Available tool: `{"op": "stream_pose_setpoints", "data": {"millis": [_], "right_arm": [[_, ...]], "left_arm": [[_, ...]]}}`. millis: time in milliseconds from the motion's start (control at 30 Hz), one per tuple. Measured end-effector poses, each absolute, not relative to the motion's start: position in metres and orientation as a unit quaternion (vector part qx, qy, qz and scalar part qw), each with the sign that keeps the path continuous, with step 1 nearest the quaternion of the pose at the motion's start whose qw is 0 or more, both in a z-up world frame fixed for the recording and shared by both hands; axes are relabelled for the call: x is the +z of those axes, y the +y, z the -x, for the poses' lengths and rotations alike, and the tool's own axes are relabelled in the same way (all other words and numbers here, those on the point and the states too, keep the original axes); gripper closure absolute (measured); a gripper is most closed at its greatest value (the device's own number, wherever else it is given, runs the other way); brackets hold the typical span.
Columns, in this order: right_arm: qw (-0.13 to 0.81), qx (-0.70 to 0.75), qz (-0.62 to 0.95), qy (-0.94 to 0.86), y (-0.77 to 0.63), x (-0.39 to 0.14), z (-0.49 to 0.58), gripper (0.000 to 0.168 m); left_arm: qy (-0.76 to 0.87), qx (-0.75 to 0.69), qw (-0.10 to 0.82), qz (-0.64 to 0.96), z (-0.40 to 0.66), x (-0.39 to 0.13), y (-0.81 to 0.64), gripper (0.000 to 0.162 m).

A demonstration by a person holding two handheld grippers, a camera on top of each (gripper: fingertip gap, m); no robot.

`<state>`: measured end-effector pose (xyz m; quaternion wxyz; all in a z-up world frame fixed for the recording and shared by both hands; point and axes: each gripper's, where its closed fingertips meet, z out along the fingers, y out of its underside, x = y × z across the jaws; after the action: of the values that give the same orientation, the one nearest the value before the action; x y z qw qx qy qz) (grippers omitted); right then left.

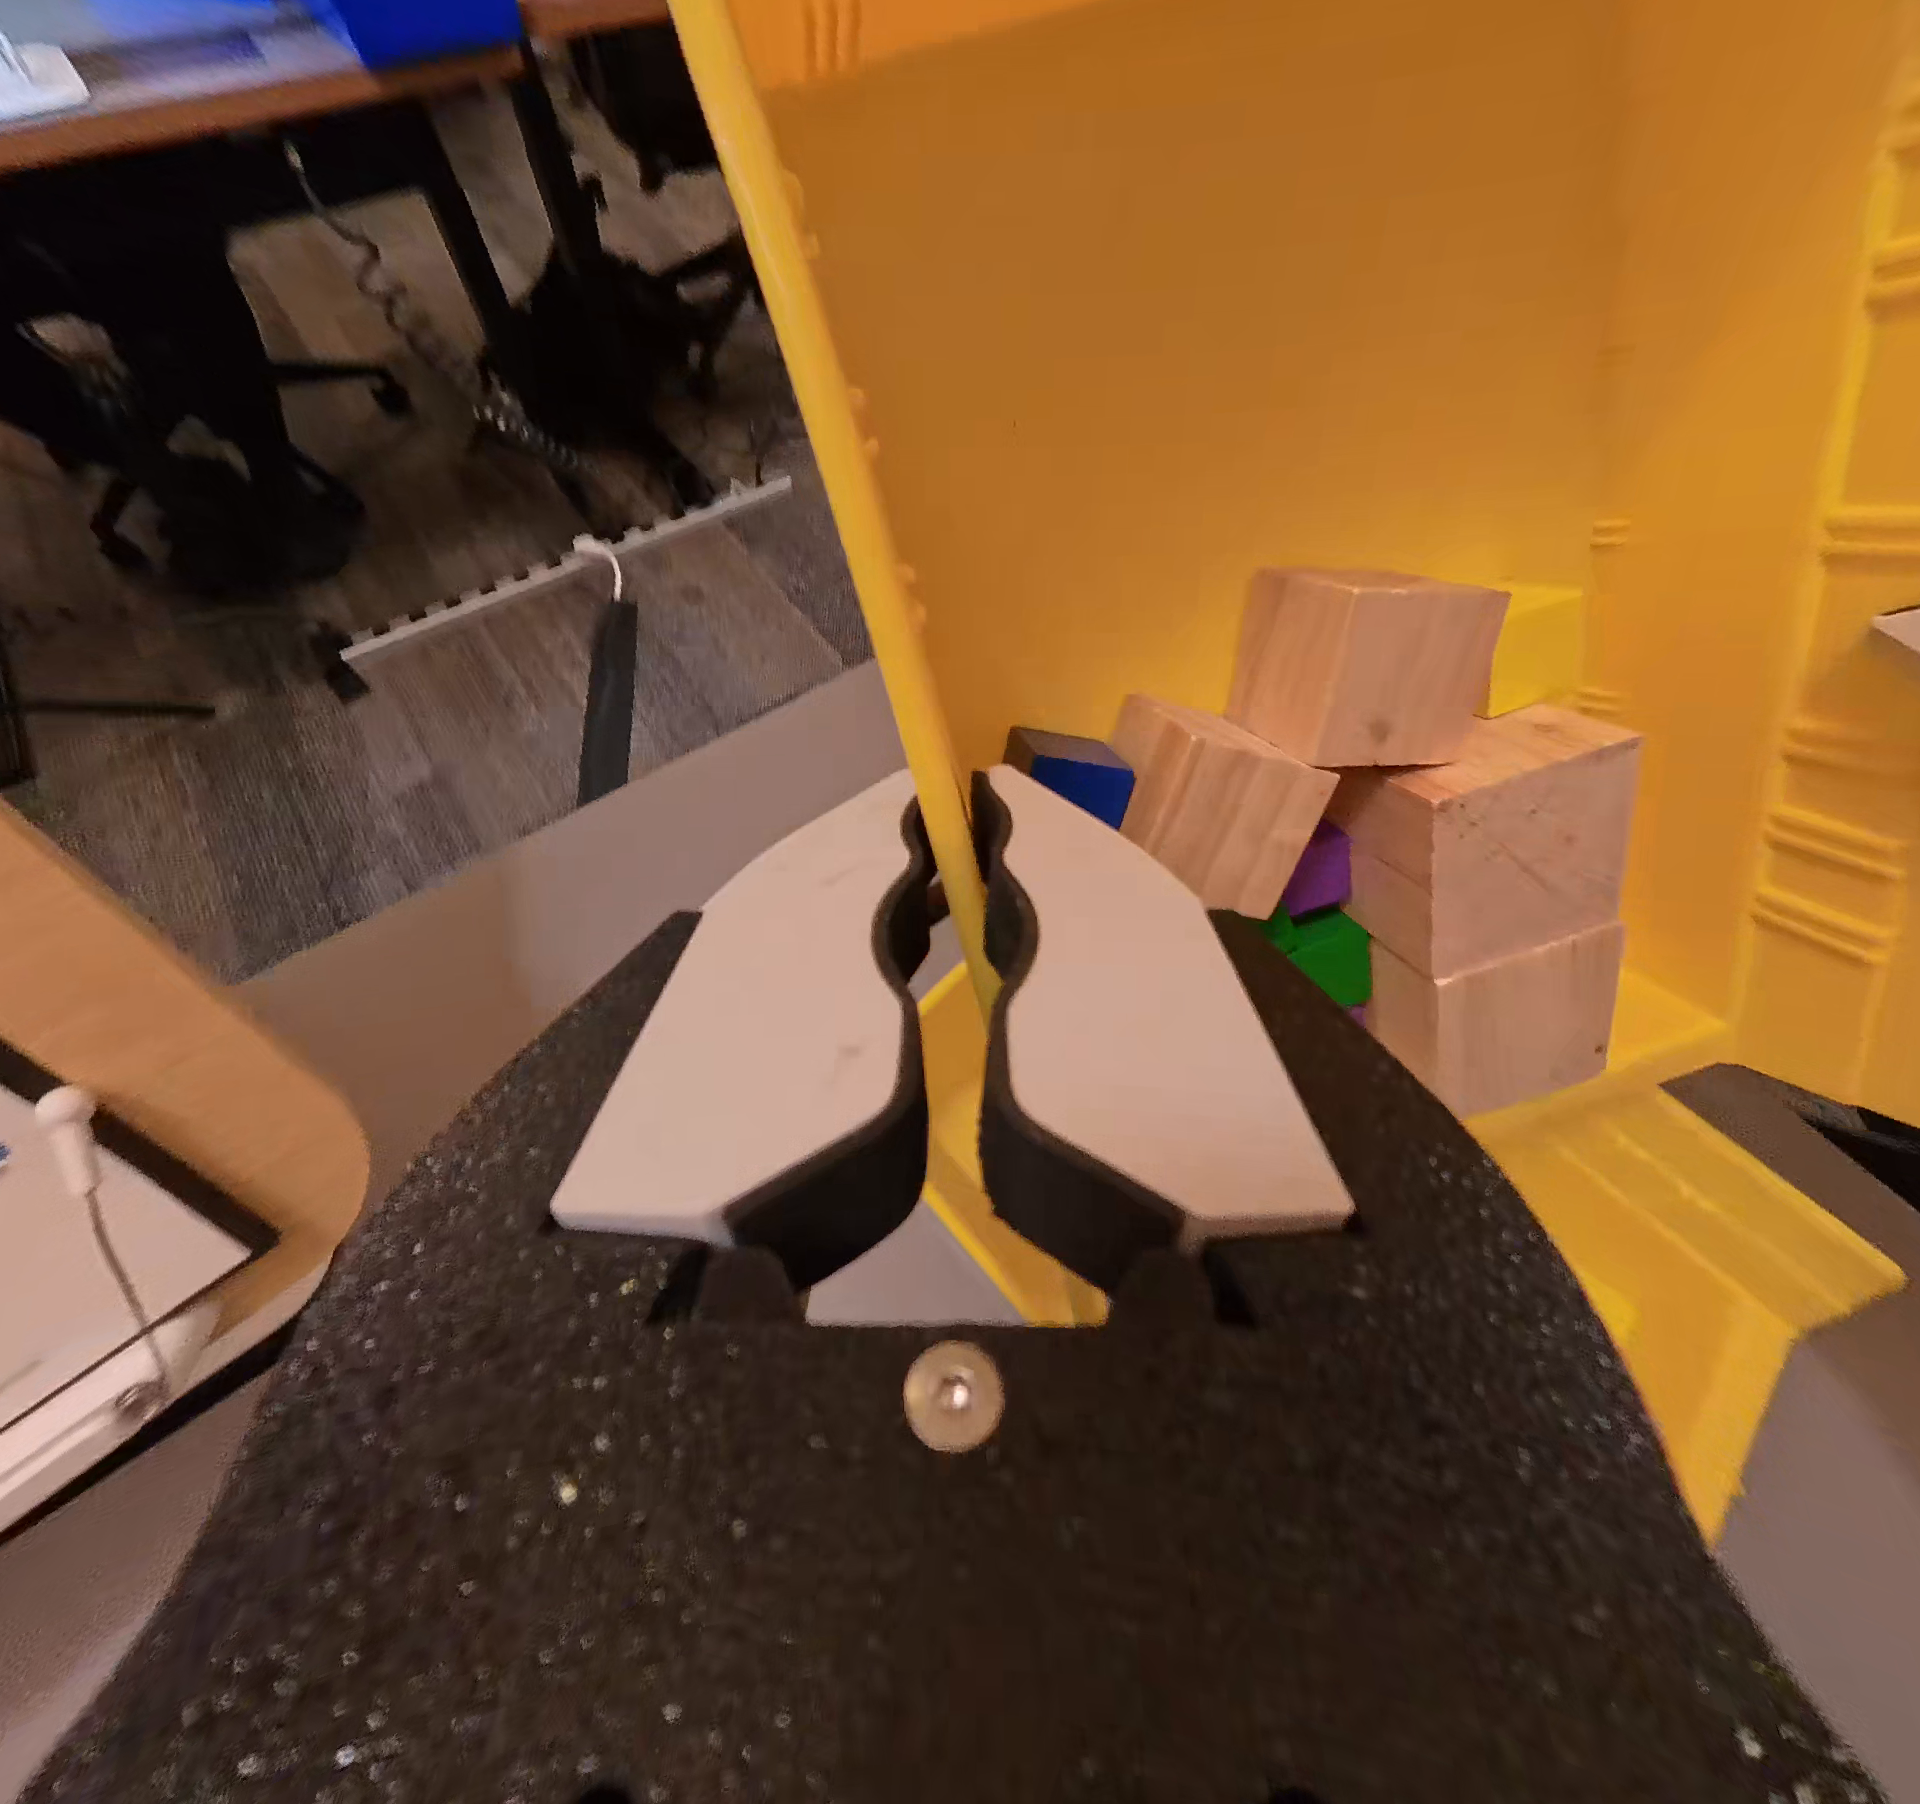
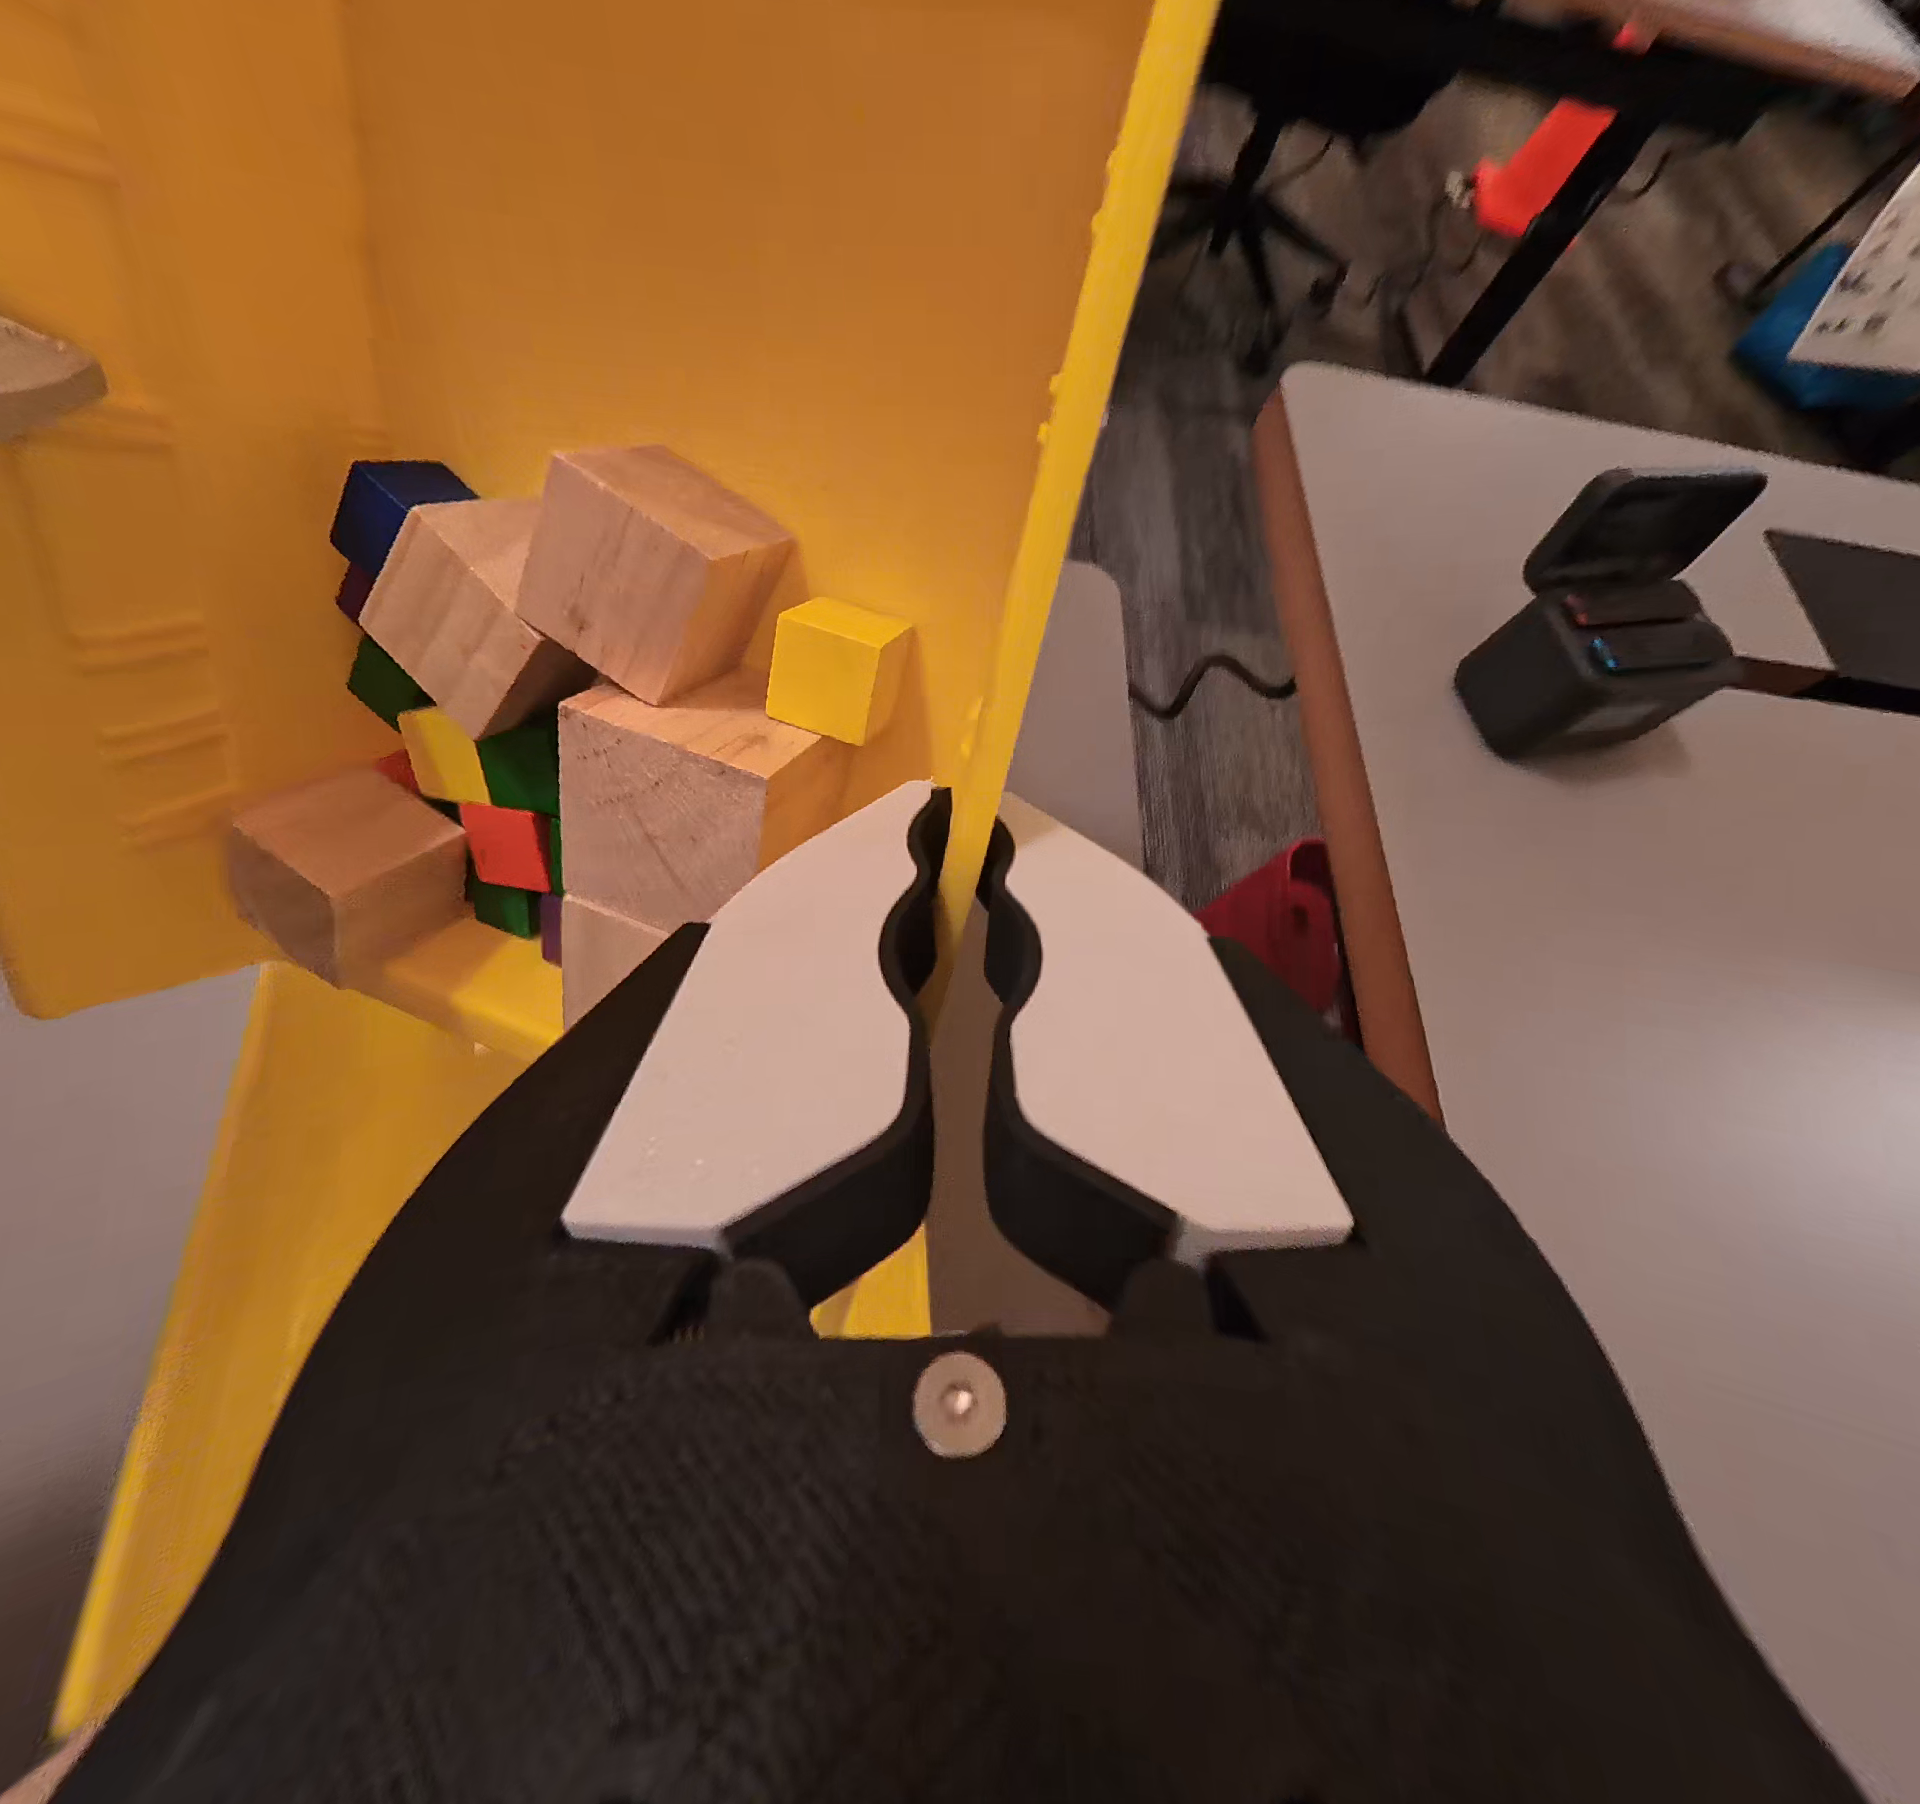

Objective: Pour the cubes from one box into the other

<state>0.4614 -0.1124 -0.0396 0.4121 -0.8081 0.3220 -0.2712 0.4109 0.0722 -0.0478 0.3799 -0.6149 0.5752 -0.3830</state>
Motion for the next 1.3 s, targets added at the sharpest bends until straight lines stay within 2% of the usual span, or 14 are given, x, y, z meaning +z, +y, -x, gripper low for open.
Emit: {"op": "stream_pose_setpoints", "data": {"millis": [200, 367, 567, 933, 1300], "right_arm": [[0.482, -0.289, 0.759, 0.329, -0.116, -0.048, -0.469, 0.163], [0.559, -0.310, 0.696, 0.327, -0.112, -0.037, -0.468, 0.163], [0.571, -0.344, 0.685, 0.292, -0.110, -0.046, -0.466, 0.163], [0.674, -0.319, 0.588, 0.312, -0.114, -0.041, -0.460, 0.160], [0.697, -0.355, 0.547, 0.298, -0.114, -0.040, -0.453, 0.161]], "left_arm": [[0.546, -0.429, 0.458, 0.556, -0.416, -0.047, 0.067, 0.157], [0.492, -0.491, 0.484, 0.532, -0.414, -0.046, 0.069, 0.157], [0.449, -0.543, 0.475, 0.528, -0.413, -0.047, 0.072, 0.157], [0.403, -0.589, 0.485, 0.505, -0.405, -0.039, 0.066, 0.157], [0.393, -0.619, 0.471, 0.491, -0.400, -0.050, 0.064, 0.155]]}}
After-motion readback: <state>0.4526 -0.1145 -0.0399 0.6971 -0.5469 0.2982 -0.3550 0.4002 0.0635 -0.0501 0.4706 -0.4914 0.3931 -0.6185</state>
